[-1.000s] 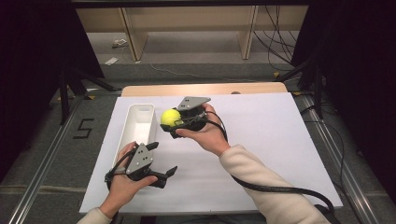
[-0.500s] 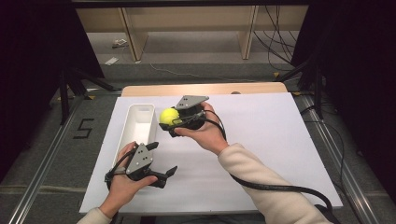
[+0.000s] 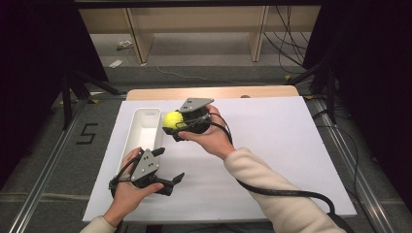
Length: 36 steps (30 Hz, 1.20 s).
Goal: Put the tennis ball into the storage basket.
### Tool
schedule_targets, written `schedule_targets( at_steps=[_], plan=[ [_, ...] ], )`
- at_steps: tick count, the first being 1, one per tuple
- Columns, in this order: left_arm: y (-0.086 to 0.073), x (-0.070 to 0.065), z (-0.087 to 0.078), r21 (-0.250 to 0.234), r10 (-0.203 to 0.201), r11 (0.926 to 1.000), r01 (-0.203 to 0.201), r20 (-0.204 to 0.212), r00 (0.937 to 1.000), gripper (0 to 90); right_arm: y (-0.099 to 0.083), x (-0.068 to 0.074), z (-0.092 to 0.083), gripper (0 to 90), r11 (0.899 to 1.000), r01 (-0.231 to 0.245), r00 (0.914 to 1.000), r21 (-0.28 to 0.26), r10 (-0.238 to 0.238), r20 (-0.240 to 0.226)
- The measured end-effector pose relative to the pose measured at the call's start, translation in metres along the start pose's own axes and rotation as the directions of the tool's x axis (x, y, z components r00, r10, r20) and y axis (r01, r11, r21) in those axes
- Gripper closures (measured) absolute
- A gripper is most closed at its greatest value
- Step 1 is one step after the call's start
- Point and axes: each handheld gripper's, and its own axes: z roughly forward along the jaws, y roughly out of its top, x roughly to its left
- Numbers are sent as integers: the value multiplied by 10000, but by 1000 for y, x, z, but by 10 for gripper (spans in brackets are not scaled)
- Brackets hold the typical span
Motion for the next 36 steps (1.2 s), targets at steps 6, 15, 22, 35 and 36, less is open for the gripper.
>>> schedule_targets(
  at_steps=[6,15,22,35,36],
  plan=[
    [0,0,0,1,-5,10000,5,-3,10000,0,0,1,2,262,10000,-21,10000,-5,21,-15],
    [0,0,0,-12,9,10000,-9,23,10000,0,3,2,5,262,10000,-32,10000,-28,32,-45],
    [0,0,0,-12,10,10000,-10,25,10000,0,5,2,7,261,10000,-11,10000,-15,11,-69],
    [0,0,0,-4,7,10000,-7,35,10000,0,7,1,8,262,10000,-13,10000,10,13,-59],
    [0,0,0,-7,8,10000,-8,38,10000,0,7,1,8,262,10000,-21,10000,18,21,-64]
  ],
)
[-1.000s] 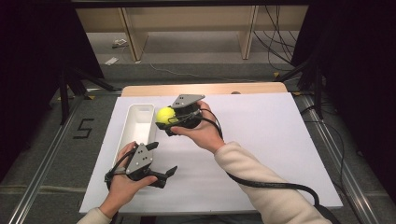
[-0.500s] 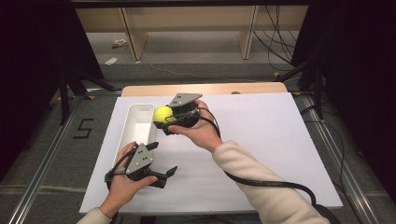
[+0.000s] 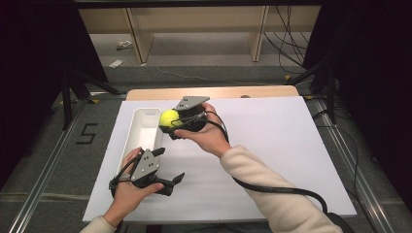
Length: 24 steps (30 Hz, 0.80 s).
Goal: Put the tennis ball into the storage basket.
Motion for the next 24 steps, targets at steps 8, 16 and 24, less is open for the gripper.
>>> schedule_targets(
  at_steps=[8,16,24],
  plan=[
    [0,0,0,-2,1,10000,-1,-3,10000,0,2,0,2,261,10000,17,10000,-13,-17,29],
    [0,0,0,0,16,10000,-16,-13,10000,0,5,0,4,262,10000,49,10000,-36,-49,24],
    [0,0,0,0,5,10000,-5,-2,10000,0,7,1,7,261,10000,49,10000,7,-49,-5]
  ],
)
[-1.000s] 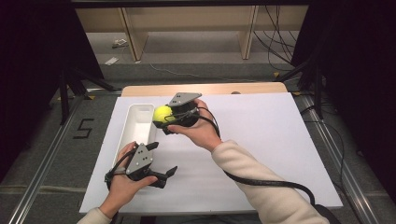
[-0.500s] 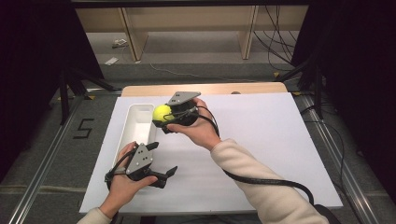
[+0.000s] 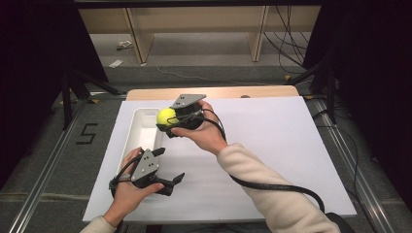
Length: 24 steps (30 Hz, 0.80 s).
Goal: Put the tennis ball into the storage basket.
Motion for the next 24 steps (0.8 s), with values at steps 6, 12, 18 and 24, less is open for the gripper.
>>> schedule_targets(
  at_steps=[6,12,18,24],
  plan=[
    [0,0,0,-2,8,10000,-8,1,10000,0,2,1,2,261,10000,45,10000,28,-45,-48],
    [0,0,0,1,9,10000,-9,2,10000,0,3,1,4,261,10000,43,10000,16,-43,-29],
    [0,0,0,2,19,10000,-19,4,10000,0,4,0,6,261,10000,65,10000,52,-65,-29],
    [0,0,0,1,14,10000,-14,4,10000,0,7,1,8,261,10000,53,10000,39,-52,-68]
  ],
)
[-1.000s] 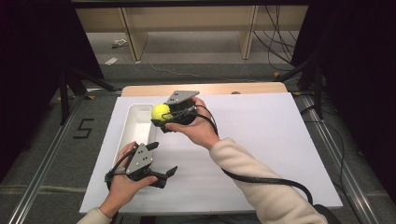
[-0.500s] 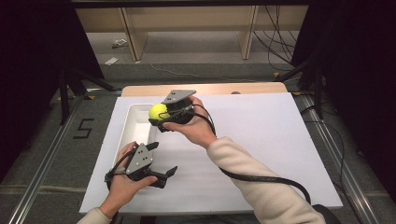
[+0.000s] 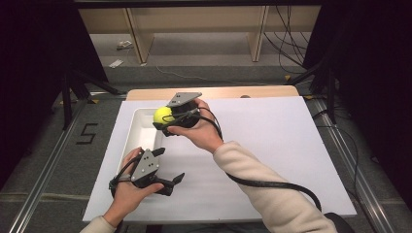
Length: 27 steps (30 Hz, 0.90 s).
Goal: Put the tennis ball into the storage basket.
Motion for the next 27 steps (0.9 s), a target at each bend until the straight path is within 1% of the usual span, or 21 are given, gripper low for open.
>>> schedule_targets(
  at_steps=[26,27],
  plan=[
    [0,0,0,-5,4,10000,-4,9,10000,0,4,1,8,261,10000,-27,10000,31,27,-27],
    [0,-1,0,-8,-41,10000,41,20,10000,0,4,1,9,261,10000,-11,10000,22,11,-26]
  ],
)
